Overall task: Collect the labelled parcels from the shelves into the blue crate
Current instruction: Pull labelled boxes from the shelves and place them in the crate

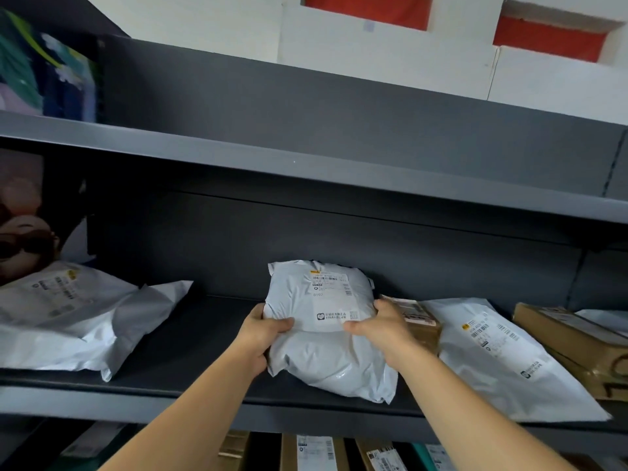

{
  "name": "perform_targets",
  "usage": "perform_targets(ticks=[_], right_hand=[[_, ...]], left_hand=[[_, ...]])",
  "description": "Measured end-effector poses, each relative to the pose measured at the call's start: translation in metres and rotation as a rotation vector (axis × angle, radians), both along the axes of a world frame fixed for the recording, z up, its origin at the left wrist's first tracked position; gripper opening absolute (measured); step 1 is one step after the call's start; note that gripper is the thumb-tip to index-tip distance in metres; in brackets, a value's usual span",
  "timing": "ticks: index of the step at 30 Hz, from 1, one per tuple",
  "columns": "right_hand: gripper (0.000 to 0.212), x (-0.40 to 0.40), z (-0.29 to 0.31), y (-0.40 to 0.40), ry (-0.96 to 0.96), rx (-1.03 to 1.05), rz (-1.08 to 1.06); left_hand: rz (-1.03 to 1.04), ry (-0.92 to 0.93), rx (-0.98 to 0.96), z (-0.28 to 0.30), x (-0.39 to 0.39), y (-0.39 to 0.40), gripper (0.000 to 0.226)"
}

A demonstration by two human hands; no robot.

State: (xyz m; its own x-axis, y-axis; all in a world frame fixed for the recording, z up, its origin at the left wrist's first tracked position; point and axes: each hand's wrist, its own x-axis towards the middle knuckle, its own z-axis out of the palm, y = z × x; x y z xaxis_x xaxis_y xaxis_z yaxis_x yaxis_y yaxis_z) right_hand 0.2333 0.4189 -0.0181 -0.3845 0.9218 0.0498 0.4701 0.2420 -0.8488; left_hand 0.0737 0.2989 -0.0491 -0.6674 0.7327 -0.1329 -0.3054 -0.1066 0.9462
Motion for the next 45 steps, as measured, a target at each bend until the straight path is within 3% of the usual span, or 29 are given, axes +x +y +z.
perform_targets(ticks=[6, 13, 21, 26, 29, 32, 34, 36, 40, 45], right_hand=[[0.086, 0.013, -0.012, -0.015, 0.109, 0.131, 0.021], [0.081, 0.018, -0.015, -0.026, 0.131, 0.217, 0.035], [0.073, 0.016, -0.007, -0.024, 0.067, 0.172, 0.03], [0.05, 0.01, 0.008, -0.027, -0.019, 0.212, 0.096], [0.049, 0.011, 0.014, -0.024, -0.043, 0.183, 0.136], [0.047, 0.018, 0.02, -0.012, -0.001, 0.176, 0.127], [0.042, 0.024, 0.024, 0.003, 0.086, 0.166, 0.082], [0.034, 0.033, 0.028, 0.023, 0.166, 0.172, 0.022], [0.027, 0.058, 0.031, 0.068, 0.25, 0.13, -0.078], [0.024, 0.086, 0.012, 0.11, 0.164, -0.039, -0.08]], left_hand=[[-0.033, -0.019, 0.127, -0.006, 0.008, -0.014, 0.039], [-0.024, 0.022, 0.162, -0.008, 0.014, -0.022, 0.037], [0.051, 0.087, 0.057, -0.002, 0.01, -0.011, 0.024], [0.103, 0.159, -0.107, 0.002, -0.005, 0.002, 0.028], [0.111, 0.338, -0.318, 0.014, -0.007, 0.009, 0.056], [0.27, 0.892, -0.692, 0.027, 0.006, 0.019, 0.07], [0.363, 1.182, -0.65, 0.038, 0.024, 0.027, 0.065], [0.337, 1.316, -0.546, 0.05, 0.044, 0.044, 0.054], [0.155, 1.34, -0.291, 0.058, 0.085, 0.091, 0.047], [-0.087, 1.129, -0.288, 0.058, 0.134, 0.138, 0.04]])
